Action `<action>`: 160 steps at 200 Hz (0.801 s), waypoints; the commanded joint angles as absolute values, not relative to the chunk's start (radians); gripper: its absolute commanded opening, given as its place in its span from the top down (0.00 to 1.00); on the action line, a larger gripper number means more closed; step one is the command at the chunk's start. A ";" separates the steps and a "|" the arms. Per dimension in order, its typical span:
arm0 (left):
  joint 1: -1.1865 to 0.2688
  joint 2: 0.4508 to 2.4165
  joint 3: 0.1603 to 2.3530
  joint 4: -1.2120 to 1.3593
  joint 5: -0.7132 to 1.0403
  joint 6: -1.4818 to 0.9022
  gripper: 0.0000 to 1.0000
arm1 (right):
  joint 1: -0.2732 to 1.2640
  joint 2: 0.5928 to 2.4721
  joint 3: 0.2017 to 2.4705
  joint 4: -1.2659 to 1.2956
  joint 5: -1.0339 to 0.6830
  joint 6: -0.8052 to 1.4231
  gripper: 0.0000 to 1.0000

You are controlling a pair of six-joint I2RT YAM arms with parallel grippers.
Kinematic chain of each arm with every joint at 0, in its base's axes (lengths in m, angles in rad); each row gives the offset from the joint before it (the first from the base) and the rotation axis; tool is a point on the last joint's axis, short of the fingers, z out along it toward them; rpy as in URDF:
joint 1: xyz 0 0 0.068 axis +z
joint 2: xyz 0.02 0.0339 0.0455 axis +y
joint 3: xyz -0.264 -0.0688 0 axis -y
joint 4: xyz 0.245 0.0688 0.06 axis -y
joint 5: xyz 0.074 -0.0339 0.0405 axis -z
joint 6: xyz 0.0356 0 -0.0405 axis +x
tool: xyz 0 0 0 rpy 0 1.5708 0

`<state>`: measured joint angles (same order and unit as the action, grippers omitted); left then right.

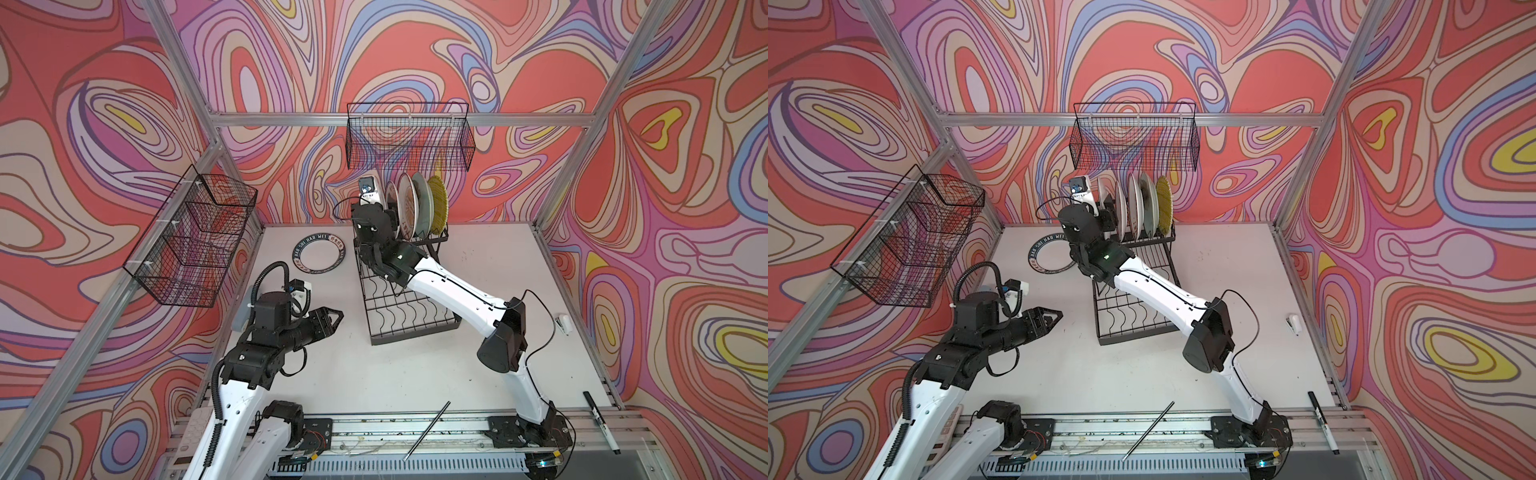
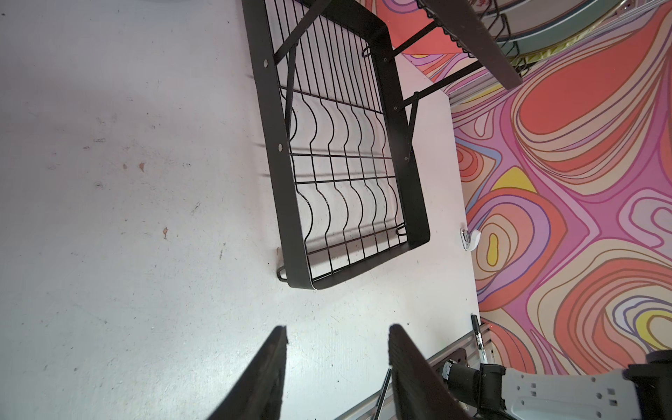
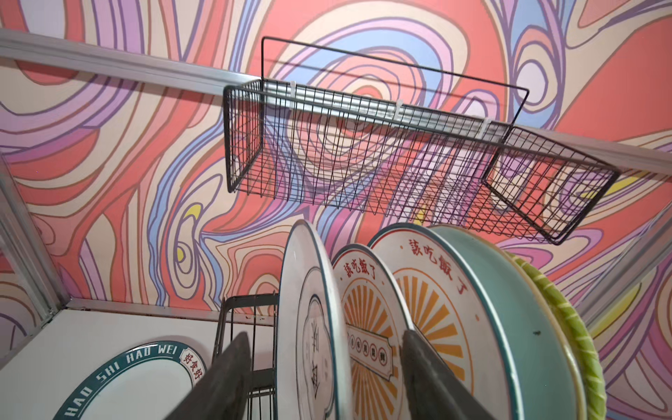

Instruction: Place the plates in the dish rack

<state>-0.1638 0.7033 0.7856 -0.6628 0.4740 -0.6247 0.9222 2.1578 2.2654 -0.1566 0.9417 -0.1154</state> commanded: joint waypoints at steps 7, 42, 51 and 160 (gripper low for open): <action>-0.166 0.717 0.822 -0.695 0.432 -0.632 0.51 | 0.925 2.003 2.121 -0.090 0.844 -0.126 0.32; -0.167 0.751 0.828 -0.685 0.389 -0.638 0.51 | 0.926 1.788 1.835 0.002 0.662 -0.086 0.28; -0.167 0.763 0.830 -0.683 0.375 -0.639 0.51 | 0.925 1.731 1.780 -0.002 0.616 -0.082 0.27; -0.166 0.978 0.813 -0.536 0.194 -0.677 0.50 | 0.922 1.170 1.165 -0.087 0.704 0.025 0.21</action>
